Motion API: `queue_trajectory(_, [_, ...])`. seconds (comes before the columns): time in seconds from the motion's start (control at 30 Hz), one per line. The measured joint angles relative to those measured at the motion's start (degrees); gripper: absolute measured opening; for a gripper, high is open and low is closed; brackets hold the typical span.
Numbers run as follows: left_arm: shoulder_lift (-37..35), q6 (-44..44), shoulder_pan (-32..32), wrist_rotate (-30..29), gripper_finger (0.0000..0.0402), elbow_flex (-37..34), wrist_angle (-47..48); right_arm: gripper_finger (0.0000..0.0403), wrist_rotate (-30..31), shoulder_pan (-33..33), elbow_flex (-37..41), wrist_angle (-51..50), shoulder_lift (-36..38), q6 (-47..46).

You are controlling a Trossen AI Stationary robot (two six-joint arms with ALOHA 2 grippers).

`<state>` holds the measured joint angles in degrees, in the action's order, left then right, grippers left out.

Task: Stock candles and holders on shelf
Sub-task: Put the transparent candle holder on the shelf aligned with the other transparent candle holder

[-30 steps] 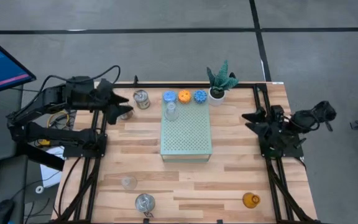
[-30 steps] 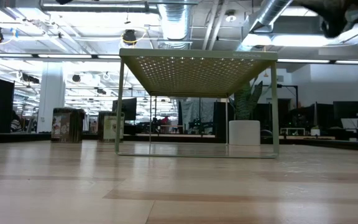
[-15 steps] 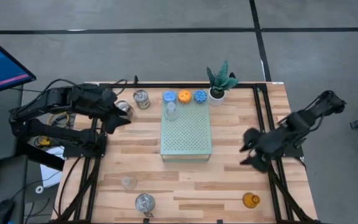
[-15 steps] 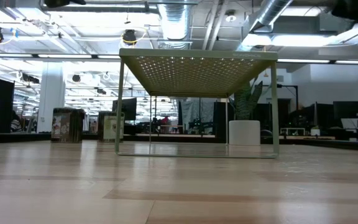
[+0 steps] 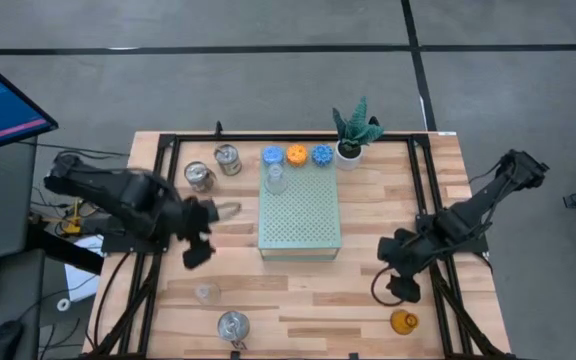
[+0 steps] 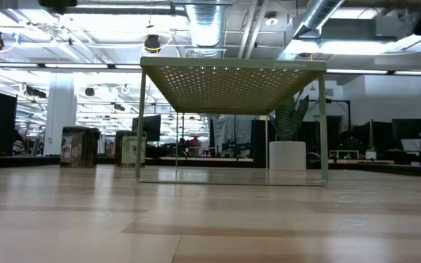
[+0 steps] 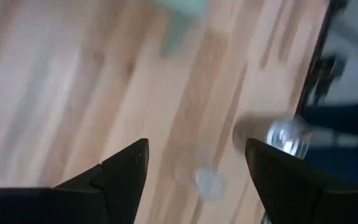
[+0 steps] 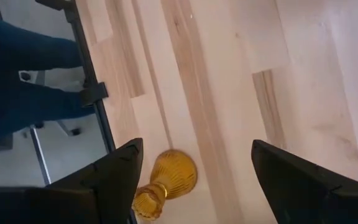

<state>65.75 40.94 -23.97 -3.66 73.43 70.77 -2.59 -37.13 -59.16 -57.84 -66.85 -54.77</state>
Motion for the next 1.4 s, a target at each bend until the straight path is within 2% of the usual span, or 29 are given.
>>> queue_trajectory(0.1, [3.4, 3.3, -5.0, -1.3, 0.0269, -0.1, 1.8, 0.0290, 1.2, -1.1, 0.0, 0.0, 0.1, -1.1])
queue_trajectory(0.27, [5.8, 8.9, -10.9, -7.7, 0.0269, -0.1, 1.7, 0.0290, 6.6, -2.7, 0.0, -0.2, 0.1, -1.0])
queue_trajectory(0.47, [5.3, 14.7, -16.9, -12.6, 0.0269, -0.2, 1.6, 0.0290, 10.4, -3.4, 1.6, 0.0, 0.1, -0.2])
queue_trajectory(0.57, [3.6, 19.4, -19.1, -12.8, 0.0269, -2.9, 0.9, 0.0290, 10.4, -3.3, 3.0, 0.0, 0.1, 0.1])
queue_trajectory(0.67, [2.0, 22.3, -21.1, -11.4, 0.0269, -7.5, -4.0, 0.0290, 10.5, -3.4, 3.2, 0.1, 0.1, 1.0])
queue_trajectory(0.87, [1.8, 23.9, -22.2, -8.6, 0.0269, -14.2, -11.1, 0.0290, 10.6, -3.3, 3.2, 0.5, 0.1, 1.1])
queue_trajectory(1.4, [5.4, 23.6, -26.3, -8.5, 0.0269, -19.5, -17.1, 0.0290, 10.6, -3.2, 3.2, 1.4, 0.1, 0.2])
